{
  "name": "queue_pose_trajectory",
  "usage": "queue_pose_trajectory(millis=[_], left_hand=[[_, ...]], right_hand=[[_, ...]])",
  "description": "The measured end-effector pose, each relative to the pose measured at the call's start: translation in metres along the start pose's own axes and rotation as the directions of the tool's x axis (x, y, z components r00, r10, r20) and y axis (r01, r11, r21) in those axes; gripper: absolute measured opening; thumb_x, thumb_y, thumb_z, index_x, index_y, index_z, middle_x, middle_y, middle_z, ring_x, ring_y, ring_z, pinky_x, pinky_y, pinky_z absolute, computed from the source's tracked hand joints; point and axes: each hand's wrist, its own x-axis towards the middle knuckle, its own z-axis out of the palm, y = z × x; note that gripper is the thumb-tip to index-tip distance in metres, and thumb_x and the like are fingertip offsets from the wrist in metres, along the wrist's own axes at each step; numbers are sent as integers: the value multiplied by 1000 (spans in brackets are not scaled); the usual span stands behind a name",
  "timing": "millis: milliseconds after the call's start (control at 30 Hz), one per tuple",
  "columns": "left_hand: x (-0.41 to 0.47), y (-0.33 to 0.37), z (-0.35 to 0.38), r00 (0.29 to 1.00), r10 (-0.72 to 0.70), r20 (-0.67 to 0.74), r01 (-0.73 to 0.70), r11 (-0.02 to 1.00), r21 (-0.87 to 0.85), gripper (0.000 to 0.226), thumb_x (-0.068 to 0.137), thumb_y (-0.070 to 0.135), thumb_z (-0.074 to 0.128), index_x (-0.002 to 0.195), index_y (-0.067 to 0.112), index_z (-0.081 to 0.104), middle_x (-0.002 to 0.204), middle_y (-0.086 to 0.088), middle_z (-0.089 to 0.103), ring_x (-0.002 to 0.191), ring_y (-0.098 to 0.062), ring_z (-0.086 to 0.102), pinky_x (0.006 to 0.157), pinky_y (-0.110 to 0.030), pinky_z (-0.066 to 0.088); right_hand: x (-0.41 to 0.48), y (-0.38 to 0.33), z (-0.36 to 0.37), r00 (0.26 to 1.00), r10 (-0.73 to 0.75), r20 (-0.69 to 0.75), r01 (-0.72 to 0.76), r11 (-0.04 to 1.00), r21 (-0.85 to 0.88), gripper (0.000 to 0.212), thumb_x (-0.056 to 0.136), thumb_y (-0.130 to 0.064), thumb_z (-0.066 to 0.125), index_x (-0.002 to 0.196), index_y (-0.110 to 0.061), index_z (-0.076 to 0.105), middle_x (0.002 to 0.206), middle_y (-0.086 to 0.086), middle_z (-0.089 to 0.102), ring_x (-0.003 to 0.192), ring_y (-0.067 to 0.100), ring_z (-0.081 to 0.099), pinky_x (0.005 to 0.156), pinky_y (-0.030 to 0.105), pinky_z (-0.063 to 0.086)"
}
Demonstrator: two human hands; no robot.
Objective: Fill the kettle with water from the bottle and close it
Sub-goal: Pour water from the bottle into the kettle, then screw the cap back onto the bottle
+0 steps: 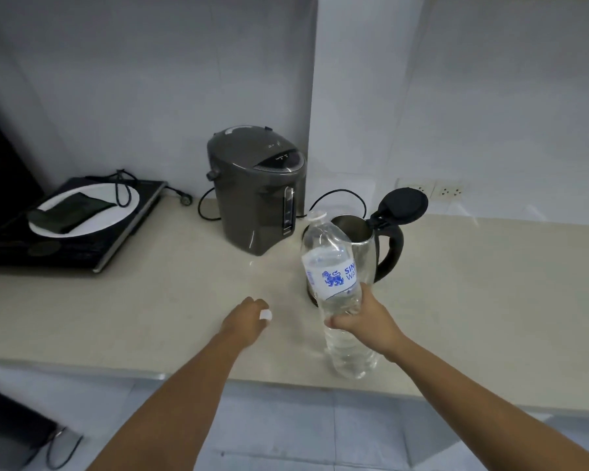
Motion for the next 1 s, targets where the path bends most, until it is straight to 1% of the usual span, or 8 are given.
queue_pose_trajectory(millis=[100, 267, 400, 533, 700, 800, 900, 1000], left_hand=[[5, -12, -34, 995, -5, -98, 1, 999, -41, 41, 95, 20, 59, 136, 16, 56, 126, -15, 52, 114, -31, 58, 98, -30, 43], [13, -27, -93, 972, -2, -234, -15, 997, -72, 41, 94, 16, 60, 135, 16, 56, 124, -12, 52, 113, -29, 57, 95, -30, 41], [20, -49, -134, 938, 28, -345, -61, 995, -84, 40, 92, 10, 62, 132, 12, 58, 121, -11, 53, 105, -30, 60, 93, -30, 43], [24, -69, -155, 906, 21, -422, -84, 988, -131, 39, 92, 7, 62, 131, 14, 59, 120, -6, 53, 95, -20, 60, 87, -22, 42], [26, -78, -166, 895, 32, -446, -111, 982, -153, 38, 94, 7, 60, 131, 16, 59, 112, 6, 48, 91, -11, 55, 85, -18, 41], [30, -74, -176, 873, 38, -487, -134, 977, -164, 38, 93, 6, 60, 130, 16, 60, 111, 6, 48, 88, -9, 54, 84, -18, 43], [36, -60, -188, 845, 29, -534, -166, 963, -210, 37, 94, 8, 60, 129, 17, 60, 112, 6, 48, 86, -7, 53, 77, -12, 37], [41, -39, -205, 804, 29, -593, -250, 922, -295, 34, 92, 14, 64, 126, 16, 62, 111, 4, 55, 86, -3, 55, 84, -21, 46]], right_hand=[[20, -12, 31, 998, -56, 4, 55, 996, 75, 72, 64, -31, 88, 124, -33, 48, 111, -18, 68, 98, 0, 65, 85, 25, 53], [58, -41, 79, 997, -83, 7, 80, 980, 183, 63, 67, -18, 88, 115, -26, 48, 104, -12, 67, 95, 7, 66, 76, 19, 49], [98, -59, 116, 994, -106, 21, 97, 962, 256, 59, 68, -17, 87, 115, -24, 52, 105, -8, 70, 96, 10, 67, 84, 27, 54], [129, -66, 143, 992, -125, 0, 118, 931, 346, 64, 68, -18, 89, 120, -27, 52, 108, -10, 70, 99, 9, 68, 84, 24, 53], [159, -76, 157, 983, -181, 36, 158, 924, 349, 65, 69, -17, 89, 121, -27, 51, 112, -9, 70, 102, 8, 67, 85, 22, 53], [175, -81, 157, 973, -214, 84, 176, 929, 325, 67, 70, -16, 88, 123, -30, 49, 116, -8, 69, 105, 8, 66, 88, 22, 52], [185, -81, 152, 961, -214, 176, 153, 940, 306, 73, 71, -13, 87, 128, -31, 44, 121, -7, 67, 107, 6, 65, 87, 19, 51], [187, -80, 146, 945, -209, 253, 129, 945, 301, 80, 71, -10, 86, 135, -28, 41, 126, -6, 65, 110, 3, 63, 80, 13, 49]])
